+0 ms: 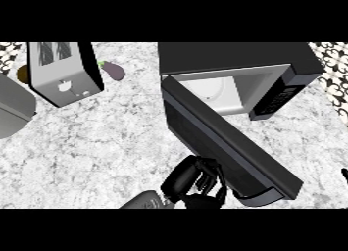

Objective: Pick up the milk, place it into the microwave and close the microwave

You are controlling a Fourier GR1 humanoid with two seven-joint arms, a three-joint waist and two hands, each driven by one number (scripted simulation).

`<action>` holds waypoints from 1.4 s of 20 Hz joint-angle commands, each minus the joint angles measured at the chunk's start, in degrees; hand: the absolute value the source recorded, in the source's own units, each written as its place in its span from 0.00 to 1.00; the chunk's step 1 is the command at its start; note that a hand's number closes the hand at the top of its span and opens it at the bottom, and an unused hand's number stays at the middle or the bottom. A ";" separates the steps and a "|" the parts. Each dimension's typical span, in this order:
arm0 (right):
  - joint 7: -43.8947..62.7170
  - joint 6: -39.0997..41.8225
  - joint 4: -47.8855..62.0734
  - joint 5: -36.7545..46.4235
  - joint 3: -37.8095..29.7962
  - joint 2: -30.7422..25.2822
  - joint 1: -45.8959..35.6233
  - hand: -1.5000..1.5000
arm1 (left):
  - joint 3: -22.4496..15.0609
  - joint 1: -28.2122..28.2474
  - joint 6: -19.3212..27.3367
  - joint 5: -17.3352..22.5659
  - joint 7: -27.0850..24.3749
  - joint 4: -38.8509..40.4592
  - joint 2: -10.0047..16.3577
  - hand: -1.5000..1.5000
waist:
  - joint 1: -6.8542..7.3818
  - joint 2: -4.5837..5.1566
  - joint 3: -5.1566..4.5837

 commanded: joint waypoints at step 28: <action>7.06 -0.64 -15.41 -1.72 -13.79 -17.00 -8.03 1.00 | 1.78 -18.46 27.72 31.49 -3.07 3.19 -0.37 0.00 | -9.26 2.34 -0.15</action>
